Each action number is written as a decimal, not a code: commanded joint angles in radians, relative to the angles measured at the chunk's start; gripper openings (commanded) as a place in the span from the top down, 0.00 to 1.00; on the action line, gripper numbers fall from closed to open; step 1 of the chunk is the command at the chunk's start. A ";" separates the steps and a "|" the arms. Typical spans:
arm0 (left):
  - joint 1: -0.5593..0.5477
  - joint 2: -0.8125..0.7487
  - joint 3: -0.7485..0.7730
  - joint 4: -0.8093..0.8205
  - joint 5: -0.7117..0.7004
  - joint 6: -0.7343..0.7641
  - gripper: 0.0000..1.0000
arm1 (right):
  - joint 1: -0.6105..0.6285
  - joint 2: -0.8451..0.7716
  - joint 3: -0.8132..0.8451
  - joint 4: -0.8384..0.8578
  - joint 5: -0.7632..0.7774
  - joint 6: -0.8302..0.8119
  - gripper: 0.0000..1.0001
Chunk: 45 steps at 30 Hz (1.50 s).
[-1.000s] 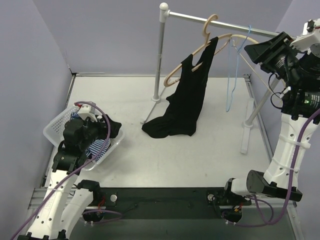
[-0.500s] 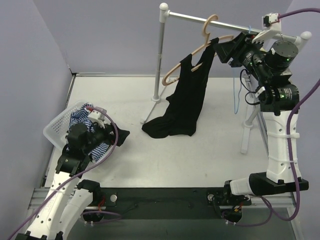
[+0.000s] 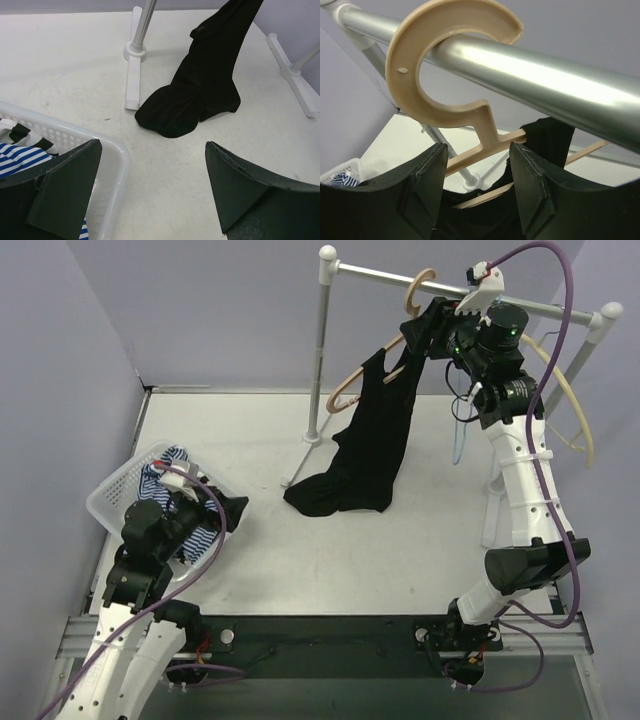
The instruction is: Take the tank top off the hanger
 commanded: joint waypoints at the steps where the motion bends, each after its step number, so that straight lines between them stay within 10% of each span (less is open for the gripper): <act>1: -0.001 -0.010 0.011 0.022 -0.032 0.017 0.05 | 0.004 0.006 0.033 0.136 0.013 -0.052 0.47; 19: 0.000 -0.020 0.006 0.022 -0.001 0.005 0.04 | -0.002 0.111 0.101 0.231 -0.083 -0.118 0.61; 29: 0.000 -0.020 0.003 0.028 0.007 0.000 0.04 | -0.003 0.224 0.326 0.148 0.057 -0.155 1.00; 45: 0.002 -0.021 0.005 0.034 0.005 0.008 0.04 | 0.007 0.203 0.355 0.094 0.006 -0.176 1.00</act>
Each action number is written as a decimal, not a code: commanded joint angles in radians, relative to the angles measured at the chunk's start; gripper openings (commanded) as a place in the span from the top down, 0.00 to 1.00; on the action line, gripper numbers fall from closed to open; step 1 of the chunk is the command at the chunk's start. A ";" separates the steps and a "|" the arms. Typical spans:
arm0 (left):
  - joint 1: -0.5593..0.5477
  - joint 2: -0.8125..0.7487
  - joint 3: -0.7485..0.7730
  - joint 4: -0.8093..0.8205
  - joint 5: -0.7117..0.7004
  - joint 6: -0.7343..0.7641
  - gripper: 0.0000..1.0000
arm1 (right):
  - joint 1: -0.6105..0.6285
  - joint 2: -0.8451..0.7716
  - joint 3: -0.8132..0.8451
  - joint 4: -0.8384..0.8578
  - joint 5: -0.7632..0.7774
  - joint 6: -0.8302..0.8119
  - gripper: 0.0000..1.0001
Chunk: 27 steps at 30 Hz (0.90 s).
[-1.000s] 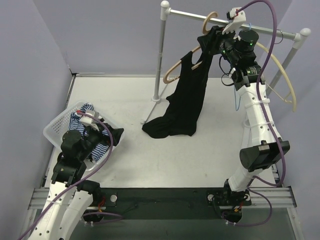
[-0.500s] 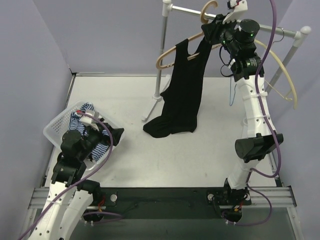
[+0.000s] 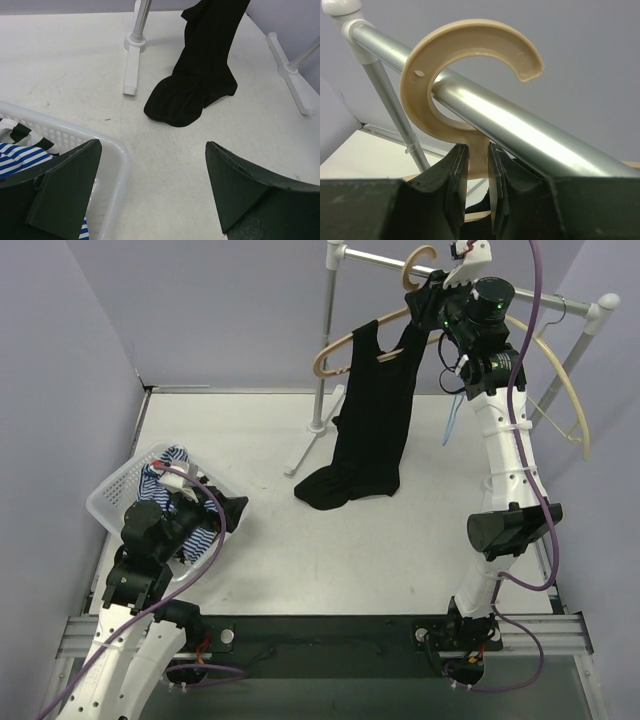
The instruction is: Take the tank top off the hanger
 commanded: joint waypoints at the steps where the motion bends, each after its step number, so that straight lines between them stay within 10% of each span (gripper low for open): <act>1: 0.002 -0.006 0.008 0.031 0.015 0.006 0.04 | 0.015 -0.073 0.007 0.086 -0.049 -0.026 1.00; 27: 0.000 -0.003 0.026 -0.011 -0.044 0.026 0.03 | 0.080 -0.153 0.014 0.034 -0.112 -0.031 1.00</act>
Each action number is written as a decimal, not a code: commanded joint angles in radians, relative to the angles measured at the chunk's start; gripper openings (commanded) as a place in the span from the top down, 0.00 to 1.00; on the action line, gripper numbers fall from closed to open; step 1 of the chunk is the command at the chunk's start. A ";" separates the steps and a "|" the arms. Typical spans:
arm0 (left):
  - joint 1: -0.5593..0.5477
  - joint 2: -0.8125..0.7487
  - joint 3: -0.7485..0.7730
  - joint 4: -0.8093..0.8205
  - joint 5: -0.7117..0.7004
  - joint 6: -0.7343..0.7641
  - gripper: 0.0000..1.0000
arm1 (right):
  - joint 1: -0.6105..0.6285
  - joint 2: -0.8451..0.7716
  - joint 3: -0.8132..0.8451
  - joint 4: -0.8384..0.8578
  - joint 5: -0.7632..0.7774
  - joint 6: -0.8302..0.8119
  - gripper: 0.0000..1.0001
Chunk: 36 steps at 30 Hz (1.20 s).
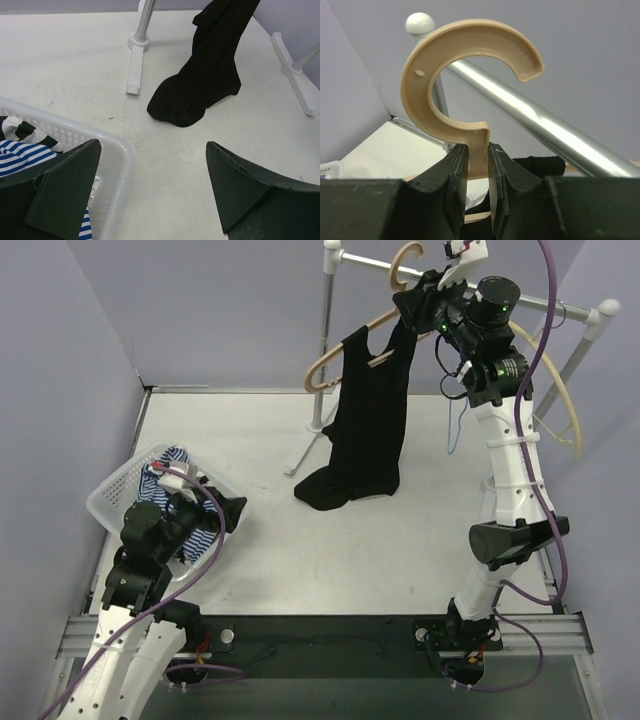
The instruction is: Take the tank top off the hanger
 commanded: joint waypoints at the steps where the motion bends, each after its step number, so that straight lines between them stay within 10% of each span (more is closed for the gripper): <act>1: 0.002 0.012 0.031 -0.003 -0.033 0.018 0.03 | 0.032 -0.101 -0.009 0.086 -0.038 -0.016 1.00; 18: 0.002 0.015 0.086 0.151 0.196 -0.017 0.03 | 0.253 -0.378 -0.329 0.022 0.125 -0.026 1.00; 25: 0.000 0.107 0.251 0.147 0.367 -0.026 0.05 | 0.451 -0.480 -0.445 -0.023 0.454 0.012 1.00; 36: 0.002 -0.007 0.431 0.053 0.166 -0.272 0.06 | 0.606 -0.452 -0.488 0.016 0.780 0.066 1.00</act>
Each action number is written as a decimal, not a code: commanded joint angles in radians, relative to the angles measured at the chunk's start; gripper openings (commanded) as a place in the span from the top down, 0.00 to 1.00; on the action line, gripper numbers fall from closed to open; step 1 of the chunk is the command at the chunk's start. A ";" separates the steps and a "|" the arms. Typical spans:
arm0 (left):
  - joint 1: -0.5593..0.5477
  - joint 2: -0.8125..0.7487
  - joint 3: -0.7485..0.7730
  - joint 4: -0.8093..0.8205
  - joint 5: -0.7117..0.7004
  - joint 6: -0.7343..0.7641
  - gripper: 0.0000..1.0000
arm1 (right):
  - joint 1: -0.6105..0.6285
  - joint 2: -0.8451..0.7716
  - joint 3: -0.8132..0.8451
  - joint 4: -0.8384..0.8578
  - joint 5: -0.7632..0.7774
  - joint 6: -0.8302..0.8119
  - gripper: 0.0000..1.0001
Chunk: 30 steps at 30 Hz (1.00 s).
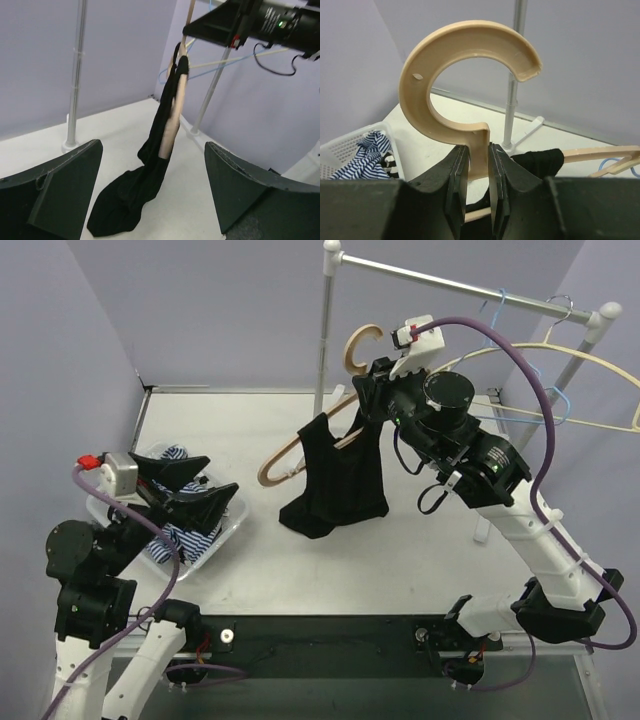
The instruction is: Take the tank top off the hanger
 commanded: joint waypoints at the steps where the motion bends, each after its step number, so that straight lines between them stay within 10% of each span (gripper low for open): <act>1: 0.000 -0.043 0.045 -0.023 -0.117 -0.125 0.06 | 0.015 0.016 0.012 0.105 0.142 0.031 1.00; 13: 0.000 -0.047 0.035 0.038 -0.108 -0.164 0.10 | 0.024 0.065 0.107 0.151 0.063 -0.075 1.00; 30: 0.000 0.068 0.029 0.131 0.002 -0.274 0.19 | 0.297 0.166 0.119 0.246 0.490 -0.057 1.00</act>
